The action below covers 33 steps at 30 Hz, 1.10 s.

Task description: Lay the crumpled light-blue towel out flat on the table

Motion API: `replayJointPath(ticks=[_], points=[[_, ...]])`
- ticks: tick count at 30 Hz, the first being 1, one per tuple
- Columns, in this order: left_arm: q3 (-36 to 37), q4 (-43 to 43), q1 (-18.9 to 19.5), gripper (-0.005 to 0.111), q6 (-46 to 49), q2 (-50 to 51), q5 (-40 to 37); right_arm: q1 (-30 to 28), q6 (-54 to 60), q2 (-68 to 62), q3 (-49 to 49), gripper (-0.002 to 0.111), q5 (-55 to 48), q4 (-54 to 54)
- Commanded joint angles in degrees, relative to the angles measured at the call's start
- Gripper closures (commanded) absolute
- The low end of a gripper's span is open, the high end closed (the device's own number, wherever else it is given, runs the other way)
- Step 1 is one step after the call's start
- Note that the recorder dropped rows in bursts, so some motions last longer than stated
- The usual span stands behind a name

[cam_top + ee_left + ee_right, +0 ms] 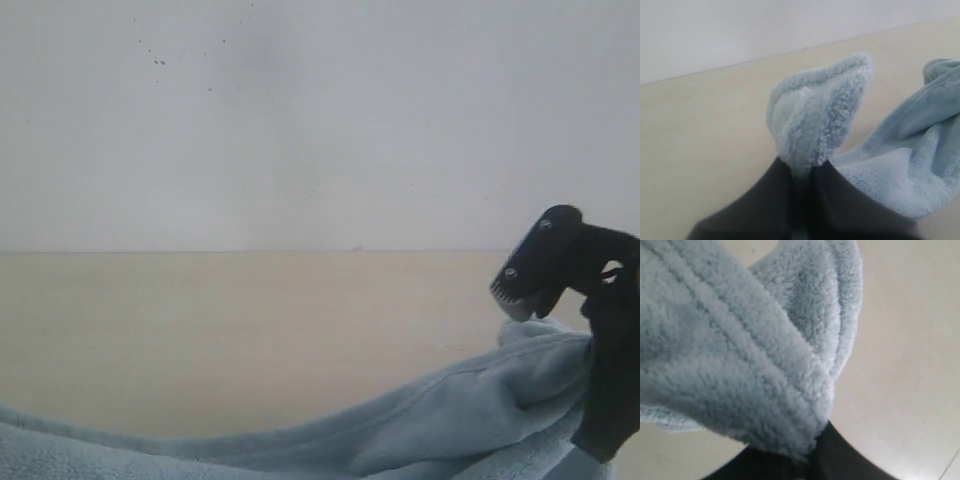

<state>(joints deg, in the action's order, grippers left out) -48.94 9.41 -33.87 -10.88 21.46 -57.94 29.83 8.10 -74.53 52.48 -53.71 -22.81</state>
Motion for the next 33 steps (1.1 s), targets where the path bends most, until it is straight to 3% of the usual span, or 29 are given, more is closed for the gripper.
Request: replayJointPath(ticks=[1, 8, 12, 19, 27, 30, 33], points=[[-2.2, -0.2, 0.1, 0.103, 0.7, -1.2, -1.9, -0.2, -0.3, 7.5, 0.2, 0.107, -5.4, -1.2], [-5.2, -1.5, 0.1, 0.103, 0.7, -6.6, -2.7, -0.2, -0.3, 21.4, 0.2, 0.107, -10.3, -1.6], [-6.5, -4.8, 0.1, 0.103, 3.1, -8.3, -6.9, -0.1, 0.4, 28.2, 0.2, 0.107, -12.4, -1.9], [-5.5, -8.0, 0.1, 0.103, 5.2, -7.6, -9.8, -0.1, 2.3, 32.5, 0.2, 0.107, -14.9, -1.6], [3.6, 2.0, 0.1, 0.103, 2.9, 2.8, -7.8, -0.1, 2.7, 18.2, 0.2, 0.107, -7.7, -1.9], [6.1, 9.1, 0.1, 0.103, -0.8, 8.0, -2.6, -0.1, 1.7, 10.1, 0.2, 0.107, -0.9, -4.4], [5.9, 16.4, 0.1, 0.103, -3.4, 12.9, 5.1, -0.1, -4.9, 3.4, 0.3, 0.107, 5.0, -13.9]])
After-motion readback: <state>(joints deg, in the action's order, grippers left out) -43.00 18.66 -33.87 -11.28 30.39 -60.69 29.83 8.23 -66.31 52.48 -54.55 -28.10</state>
